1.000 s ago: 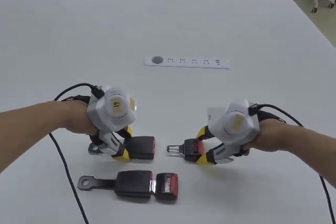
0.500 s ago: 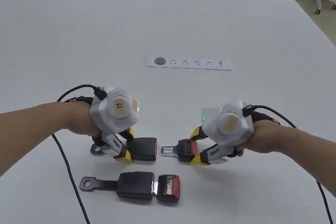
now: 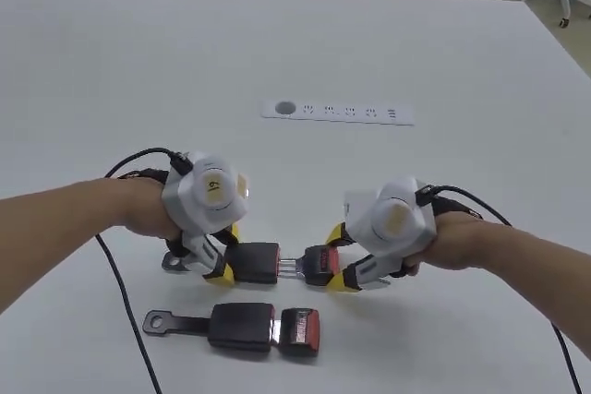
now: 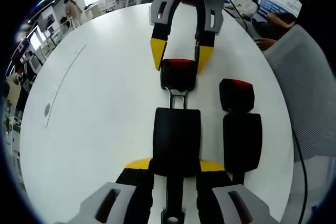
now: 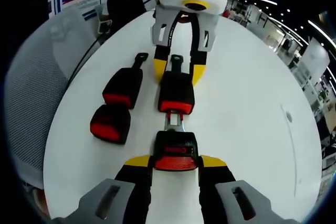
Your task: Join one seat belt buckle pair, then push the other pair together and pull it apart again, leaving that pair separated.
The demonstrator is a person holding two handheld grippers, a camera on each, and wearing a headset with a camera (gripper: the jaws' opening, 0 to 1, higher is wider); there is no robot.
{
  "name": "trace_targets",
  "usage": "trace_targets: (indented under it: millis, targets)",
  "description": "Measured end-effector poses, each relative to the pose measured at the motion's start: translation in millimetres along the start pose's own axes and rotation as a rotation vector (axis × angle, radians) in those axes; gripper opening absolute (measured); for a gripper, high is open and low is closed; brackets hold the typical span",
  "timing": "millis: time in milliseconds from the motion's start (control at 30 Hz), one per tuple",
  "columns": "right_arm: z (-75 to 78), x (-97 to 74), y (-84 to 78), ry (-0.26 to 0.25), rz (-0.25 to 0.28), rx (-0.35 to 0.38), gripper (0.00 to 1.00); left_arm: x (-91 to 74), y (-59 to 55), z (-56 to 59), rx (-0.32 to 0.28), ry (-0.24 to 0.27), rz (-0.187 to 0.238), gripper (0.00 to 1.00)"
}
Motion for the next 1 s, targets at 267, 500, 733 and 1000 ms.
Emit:
trace_targets:
  millis: [267,500,733,1000]
  targets:
    - [-1.5,6.4,6.3,0.000,0.011,0.008,0.31,-0.3,0.5,1.3,0.002,-0.001,0.002,0.32]
    - [0.1,9.8,6.7,-0.008,0.009,0.022,0.31,0.7,-1.9,-1.0,-0.002,0.000,0.011,0.32]
    - [-1.4,10.1,6.9,-0.014,0.007,0.033,0.30,0.3,-2.0,0.2,-0.001,0.002,0.027,0.32]
    - [-2.0,10.5,8.0,-0.016,0.002,0.040,0.29,0.0,0.5,1.9,0.009,-0.001,0.023,0.31]
Point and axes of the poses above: the centre of the closed fingertips' face, and the gripper's own axes: x roughly forward along the fingers, z roughly to its right, y roughly out of its top, the point moved 5 cm from there along -x, roughly backward along the fingers, and after that the axes turned 7 degrees about -x, right-handed, at the moved point
